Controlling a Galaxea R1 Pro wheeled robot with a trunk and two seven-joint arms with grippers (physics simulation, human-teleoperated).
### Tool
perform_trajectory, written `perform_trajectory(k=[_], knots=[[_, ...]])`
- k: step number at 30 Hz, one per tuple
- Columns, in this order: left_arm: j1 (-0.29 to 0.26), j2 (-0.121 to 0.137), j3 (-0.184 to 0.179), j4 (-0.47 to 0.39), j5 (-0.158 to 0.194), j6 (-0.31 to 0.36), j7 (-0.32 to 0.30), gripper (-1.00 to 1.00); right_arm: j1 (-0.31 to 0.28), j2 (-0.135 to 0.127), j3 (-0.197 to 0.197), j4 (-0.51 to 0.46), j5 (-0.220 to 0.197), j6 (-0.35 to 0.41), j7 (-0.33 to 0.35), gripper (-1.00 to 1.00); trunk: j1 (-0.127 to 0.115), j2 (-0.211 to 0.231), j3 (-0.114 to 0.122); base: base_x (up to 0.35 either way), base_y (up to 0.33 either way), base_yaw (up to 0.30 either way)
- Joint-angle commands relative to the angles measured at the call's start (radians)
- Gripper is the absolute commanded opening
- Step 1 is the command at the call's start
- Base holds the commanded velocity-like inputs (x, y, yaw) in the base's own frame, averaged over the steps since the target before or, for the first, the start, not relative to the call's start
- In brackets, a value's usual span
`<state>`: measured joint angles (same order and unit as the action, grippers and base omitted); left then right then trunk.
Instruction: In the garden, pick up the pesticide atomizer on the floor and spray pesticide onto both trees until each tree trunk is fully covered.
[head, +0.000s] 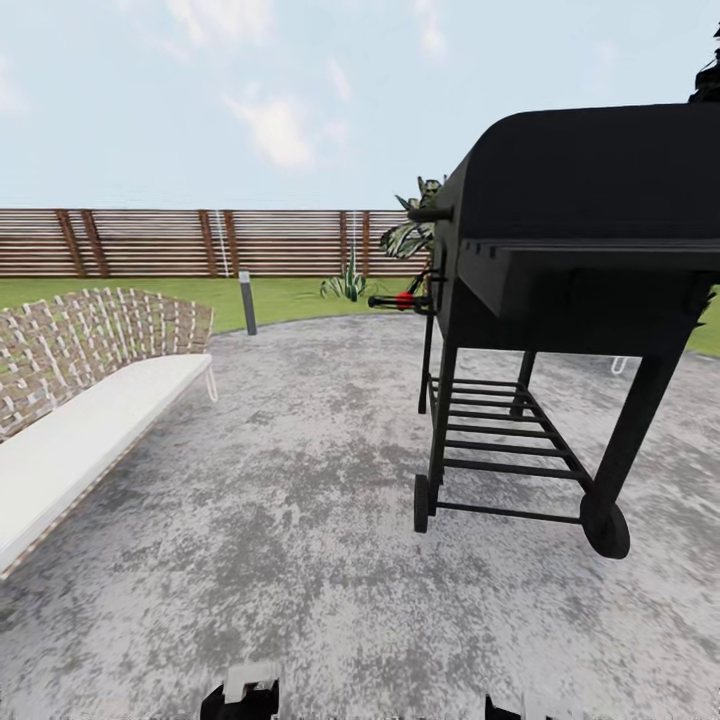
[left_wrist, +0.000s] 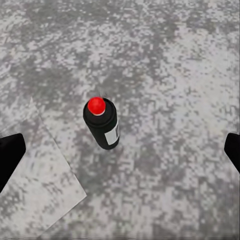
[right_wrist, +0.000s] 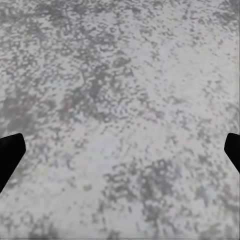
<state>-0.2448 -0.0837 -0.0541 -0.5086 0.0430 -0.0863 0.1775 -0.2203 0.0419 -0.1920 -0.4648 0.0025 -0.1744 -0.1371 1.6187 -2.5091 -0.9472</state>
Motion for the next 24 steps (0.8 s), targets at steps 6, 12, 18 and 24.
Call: perform_trajectory(k=[6, 12, 18, 24], knots=[[-0.001, 0.002, -0.006, 0.000, 0.005, -0.003, 0.005, 1.00, -0.001, 0.001, -0.004, 0.000, 0.002, -0.004, -0.001, 1.00, 0.002, -0.002, -0.024, 0.000, 0.000, -0.112], [0.000, 0.002, -0.006, 0.001, 0.005, -0.002, 0.004, 1.00, -0.001, 0.001, -0.005, 0.000, 0.001, -0.004, -0.001, 1.00, 0.002, -0.002, -0.024, 0.000, 0.000, -0.250], [-0.001, 0.003, -0.006, 0.001, 0.005, -0.003, 0.002, 1.00, -0.001, 0.000, -0.004, 0.000, 0.002, -0.004, -0.001, 1.00, 0.003, -0.002, -0.032, 0.000, 0.000, -0.230], [-0.001, 0.004, -0.006, 0.001, 0.005, -0.003, 0.003, 1.00, -0.001, 0.001, -0.003, 0.000, 0.001, -0.004, -0.002, 1.00, 0.006, -0.004, -0.055, 0.000, 0.000, -0.063]])
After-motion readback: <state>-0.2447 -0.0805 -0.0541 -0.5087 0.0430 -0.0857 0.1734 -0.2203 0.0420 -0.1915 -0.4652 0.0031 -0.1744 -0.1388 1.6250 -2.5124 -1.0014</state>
